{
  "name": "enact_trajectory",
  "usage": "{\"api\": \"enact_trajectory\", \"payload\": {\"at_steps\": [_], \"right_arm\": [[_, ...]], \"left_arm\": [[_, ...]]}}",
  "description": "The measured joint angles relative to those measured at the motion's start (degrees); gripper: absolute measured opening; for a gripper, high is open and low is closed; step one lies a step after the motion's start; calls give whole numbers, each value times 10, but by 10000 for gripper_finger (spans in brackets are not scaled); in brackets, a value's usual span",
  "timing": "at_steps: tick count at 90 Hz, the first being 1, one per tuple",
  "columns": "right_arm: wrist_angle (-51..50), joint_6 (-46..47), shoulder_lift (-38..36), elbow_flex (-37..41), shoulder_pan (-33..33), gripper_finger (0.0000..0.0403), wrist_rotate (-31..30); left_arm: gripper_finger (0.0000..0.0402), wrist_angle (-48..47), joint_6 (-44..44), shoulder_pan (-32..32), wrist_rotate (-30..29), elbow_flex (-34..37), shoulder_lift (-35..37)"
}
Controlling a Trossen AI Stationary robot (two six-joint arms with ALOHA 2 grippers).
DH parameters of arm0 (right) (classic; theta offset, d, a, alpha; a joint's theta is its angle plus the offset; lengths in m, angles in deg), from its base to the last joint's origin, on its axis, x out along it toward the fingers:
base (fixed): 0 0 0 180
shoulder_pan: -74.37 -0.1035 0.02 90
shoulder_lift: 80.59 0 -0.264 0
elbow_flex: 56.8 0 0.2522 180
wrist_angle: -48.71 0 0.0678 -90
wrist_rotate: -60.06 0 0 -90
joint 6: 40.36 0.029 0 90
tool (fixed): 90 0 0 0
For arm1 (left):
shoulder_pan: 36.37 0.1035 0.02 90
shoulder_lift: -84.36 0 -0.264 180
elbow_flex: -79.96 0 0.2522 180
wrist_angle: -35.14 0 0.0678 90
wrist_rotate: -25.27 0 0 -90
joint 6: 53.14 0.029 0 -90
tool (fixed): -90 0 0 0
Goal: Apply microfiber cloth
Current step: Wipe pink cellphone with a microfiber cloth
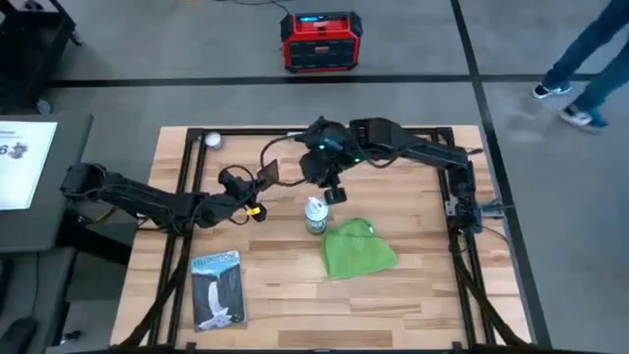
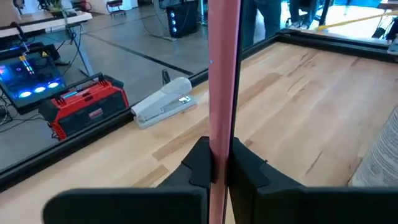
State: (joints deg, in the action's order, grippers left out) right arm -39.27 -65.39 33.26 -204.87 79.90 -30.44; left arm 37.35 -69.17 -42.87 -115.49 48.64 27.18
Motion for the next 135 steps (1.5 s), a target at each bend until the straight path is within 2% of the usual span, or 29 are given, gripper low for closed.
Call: {"api": "enact_trajectory", "payload": {"at_steps": [14, 31, 50, 58, 70, 90, 108, 122, 135], "right_arm": [[-77, 23, -38, 9, -1, 63, 0], [-94, 31, -91, 9, -6, 8, 7], [-134, 56, -144, 11, -6, 2, 8], [-131, 64, -181, 46, -6, 1, 8], [-74, 80, -270, 169, -6, 0, 9], [107, 127, -486, 481, -5, 0, 10], [277, 207, -674, 735, 3, 0, 9], [399, 263, -762, 887, -2, 0, 7], [544, 297, -793, 1006, -22, 0, 19]], "left_arm": [[3, 1, 5, -9, -9, 0, 4], [3, -1, 13, -19, -10, 0, 12], [3, -11, 26, -35, -17, 0, 28], [3, -13, 26, -49, -33, 0, 35], [3, -23, 31, -76, -56, 0, 62], [3, -27, 54, -122, -74, 0, 103], [3, -22, 55, -153, -78, 0, 107], [3, -24, 76, -189, -103, -20, 98], [3, -27, 106, -225, -142, -47, 87]]}}
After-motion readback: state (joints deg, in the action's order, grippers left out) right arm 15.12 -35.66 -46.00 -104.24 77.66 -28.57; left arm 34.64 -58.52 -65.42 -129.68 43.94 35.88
